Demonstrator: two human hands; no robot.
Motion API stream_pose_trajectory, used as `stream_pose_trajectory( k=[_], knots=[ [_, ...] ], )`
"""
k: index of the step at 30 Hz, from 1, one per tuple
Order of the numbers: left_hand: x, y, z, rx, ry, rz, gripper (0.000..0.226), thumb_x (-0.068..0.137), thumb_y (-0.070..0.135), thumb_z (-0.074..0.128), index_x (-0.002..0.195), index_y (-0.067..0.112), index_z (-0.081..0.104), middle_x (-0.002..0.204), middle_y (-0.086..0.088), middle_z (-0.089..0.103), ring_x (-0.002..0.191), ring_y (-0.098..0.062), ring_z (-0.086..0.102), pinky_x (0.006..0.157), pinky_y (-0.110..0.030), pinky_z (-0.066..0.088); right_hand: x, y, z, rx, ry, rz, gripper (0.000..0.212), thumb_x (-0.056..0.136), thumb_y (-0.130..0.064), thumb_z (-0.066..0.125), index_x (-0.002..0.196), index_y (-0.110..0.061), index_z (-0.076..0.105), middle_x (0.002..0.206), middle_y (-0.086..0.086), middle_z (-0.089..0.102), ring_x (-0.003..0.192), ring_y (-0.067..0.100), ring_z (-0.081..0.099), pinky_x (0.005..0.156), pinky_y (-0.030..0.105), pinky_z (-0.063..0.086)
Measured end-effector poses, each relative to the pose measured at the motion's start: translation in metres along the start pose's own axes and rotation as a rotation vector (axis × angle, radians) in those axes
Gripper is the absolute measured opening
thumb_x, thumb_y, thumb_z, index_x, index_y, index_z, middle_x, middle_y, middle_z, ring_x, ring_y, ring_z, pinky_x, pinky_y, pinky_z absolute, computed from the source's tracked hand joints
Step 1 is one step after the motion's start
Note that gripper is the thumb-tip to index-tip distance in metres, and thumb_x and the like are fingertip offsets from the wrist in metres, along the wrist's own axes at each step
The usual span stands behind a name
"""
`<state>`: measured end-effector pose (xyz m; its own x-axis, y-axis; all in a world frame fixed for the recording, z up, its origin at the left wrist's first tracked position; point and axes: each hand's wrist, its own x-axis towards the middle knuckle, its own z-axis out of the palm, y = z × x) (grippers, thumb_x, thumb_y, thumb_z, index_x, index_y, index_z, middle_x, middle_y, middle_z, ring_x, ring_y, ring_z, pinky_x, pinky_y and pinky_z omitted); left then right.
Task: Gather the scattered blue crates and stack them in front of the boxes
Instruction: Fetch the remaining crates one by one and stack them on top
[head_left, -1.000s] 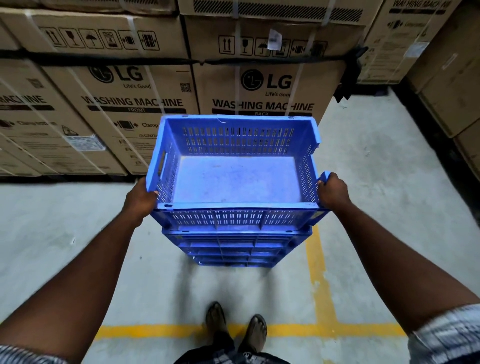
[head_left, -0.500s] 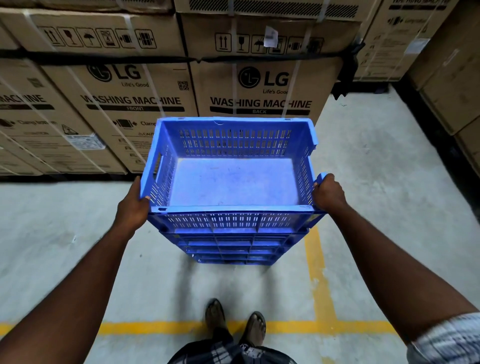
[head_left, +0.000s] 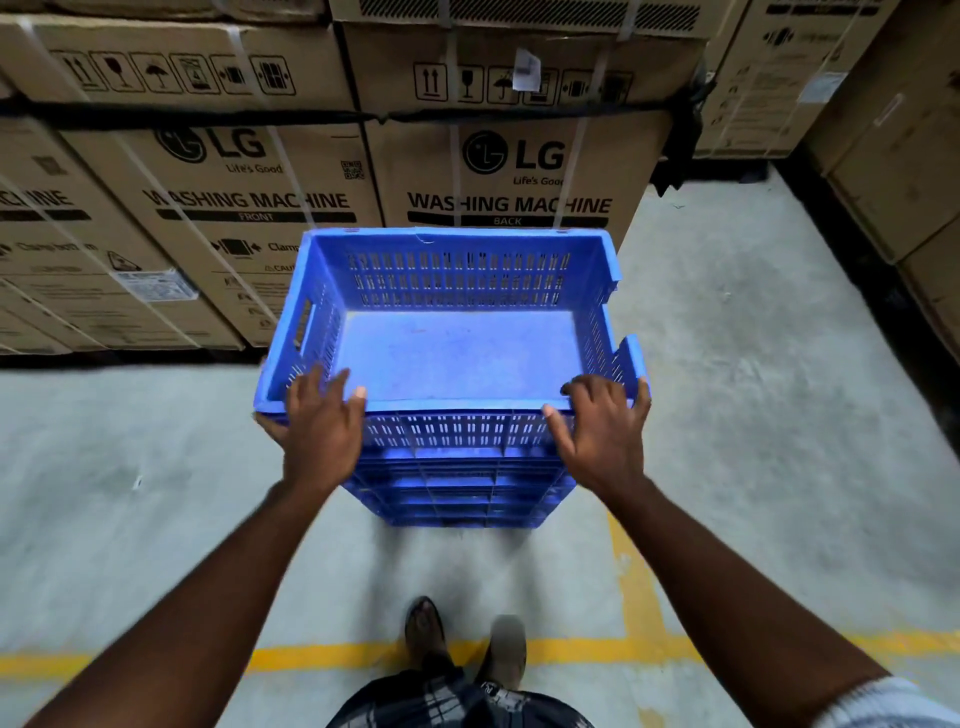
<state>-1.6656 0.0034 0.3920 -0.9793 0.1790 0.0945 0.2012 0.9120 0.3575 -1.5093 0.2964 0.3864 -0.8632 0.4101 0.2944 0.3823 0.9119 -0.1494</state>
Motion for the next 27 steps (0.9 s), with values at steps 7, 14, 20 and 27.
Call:
stream_pose_trajectory(
  k=[7,14,20,27],
  knots=[
    [-0.014,0.014,0.009,0.041,-0.047,0.133,0.032,0.091,0.051,0.056,0.113,0.028,0.058,0.129,0.004,0.05,0.134,-0.026,0.032,0.104,-0.07,0.021,-0.001,-0.006,0.007,-0.192,-0.046,-0.028,0.044,0.096,-0.061,0.035,0.101,-0.021,0.054,0.102,0.001,0.053,0.095,0.027,0.051,0.107,0.058,0.022],
    [-0.019,0.02,0.003,0.041,-0.083,0.08,0.03,0.092,0.048,0.056,0.112,0.025,0.059,0.125,0.0,0.052,0.133,-0.024,0.03,0.107,-0.07,0.017,-0.004,-0.006,0.004,-0.188,-0.09,-0.017,0.047,0.095,-0.062,0.032,0.103,-0.02,0.053,0.1,0.003,0.055,0.097,0.027,0.053,0.106,0.057,0.024],
    [-0.02,0.022,-0.004,0.029,-0.121,0.061,0.035,0.094,0.048,0.053,0.12,0.025,0.058,0.135,-0.003,0.049,0.139,-0.026,0.027,0.109,-0.071,0.012,-0.008,-0.01,-0.004,-0.103,-0.127,0.015,0.046,0.091,-0.055,0.047,0.117,-0.018,0.054,0.117,0.007,0.057,0.114,0.03,0.051,0.111,0.057,0.021],
    [-0.072,0.041,0.006,0.025,-0.091,0.175,0.063,0.091,0.03,0.062,0.147,0.018,0.037,0.158,-0.009,0.025,0.148,-0.031,0.018,0.116,-0.06,0.019,-0.058,-0.025,-0.01,-0.122,-0.233,0.034,0.081,0.086,-0.043,0.051,0.154,-0.013,0.017,0.161,0.019,0.005,0.148,0.039,0.005,0.113,0.06,0.014]
  ],
)
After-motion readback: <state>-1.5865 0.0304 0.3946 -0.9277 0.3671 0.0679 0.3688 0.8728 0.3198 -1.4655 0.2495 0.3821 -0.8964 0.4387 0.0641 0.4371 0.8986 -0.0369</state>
